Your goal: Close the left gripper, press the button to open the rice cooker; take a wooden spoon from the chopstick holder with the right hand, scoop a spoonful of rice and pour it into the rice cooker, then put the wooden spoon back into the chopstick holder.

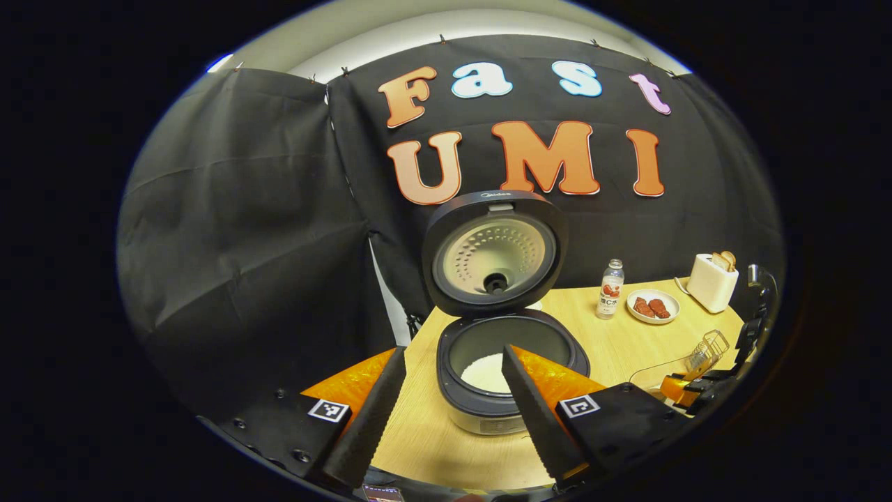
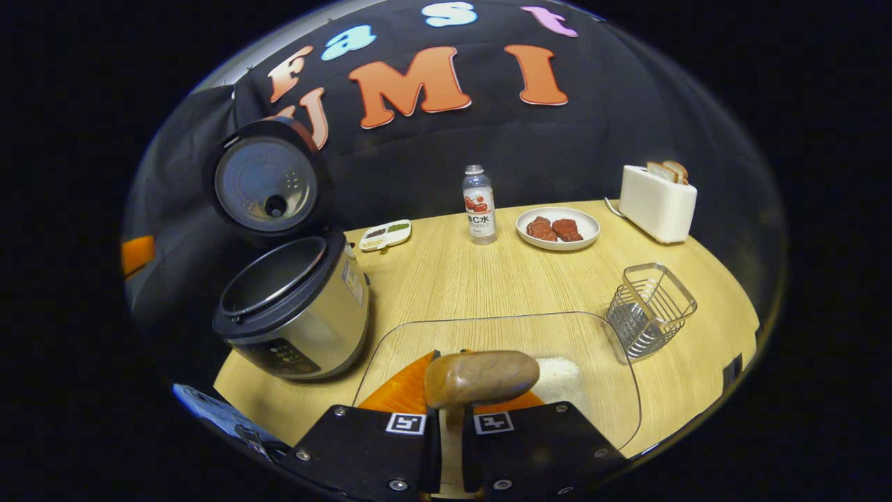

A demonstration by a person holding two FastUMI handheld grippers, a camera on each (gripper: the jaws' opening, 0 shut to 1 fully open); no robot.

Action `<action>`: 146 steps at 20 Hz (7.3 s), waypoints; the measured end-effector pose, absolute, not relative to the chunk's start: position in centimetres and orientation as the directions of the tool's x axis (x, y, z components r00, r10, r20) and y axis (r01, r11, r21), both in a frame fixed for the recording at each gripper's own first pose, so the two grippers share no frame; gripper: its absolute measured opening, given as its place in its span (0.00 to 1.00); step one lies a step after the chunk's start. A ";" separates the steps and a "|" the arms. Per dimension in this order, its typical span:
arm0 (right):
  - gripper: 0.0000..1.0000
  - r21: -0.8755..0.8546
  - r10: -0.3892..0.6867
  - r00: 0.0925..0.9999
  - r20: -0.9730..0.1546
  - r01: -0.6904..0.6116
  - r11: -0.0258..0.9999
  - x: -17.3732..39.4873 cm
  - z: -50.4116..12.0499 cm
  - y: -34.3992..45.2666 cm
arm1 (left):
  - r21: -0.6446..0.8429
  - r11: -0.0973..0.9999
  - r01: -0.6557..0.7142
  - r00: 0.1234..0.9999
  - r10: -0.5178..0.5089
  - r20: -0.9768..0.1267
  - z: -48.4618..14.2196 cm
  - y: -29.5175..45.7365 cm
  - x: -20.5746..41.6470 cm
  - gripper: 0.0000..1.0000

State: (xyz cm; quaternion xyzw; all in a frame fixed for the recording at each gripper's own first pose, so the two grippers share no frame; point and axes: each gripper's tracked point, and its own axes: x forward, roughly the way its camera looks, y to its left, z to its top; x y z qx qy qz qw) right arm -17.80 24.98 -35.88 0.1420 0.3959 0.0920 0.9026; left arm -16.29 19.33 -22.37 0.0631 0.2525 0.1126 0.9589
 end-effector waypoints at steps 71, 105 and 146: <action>0.11 0.959 0.762 0.624 -0.175 0.283 -0.011 -6.9 -20.9 25.1 | 0.198 0.930 -0.310 0.935 0.336 -0.113 -5.0 24.7 -16.4 1.00; 0.10 0.691 0.747 0.510 -0.426 -0.349 0.633 -2.2 -21.2 46.3 | 0.176 0.868 -0.464 0.859 0.489 -0.152 -6.0 34.1 -21.7 0.94; 0.11 0.109 0.777 0.552 -0.302 -0.790 0.603 -5.1 -14.7 48.5 | 0.197 0.839 -0.508 0.827 0.539 -0.161 -4.5 36.9 -26.1 0.94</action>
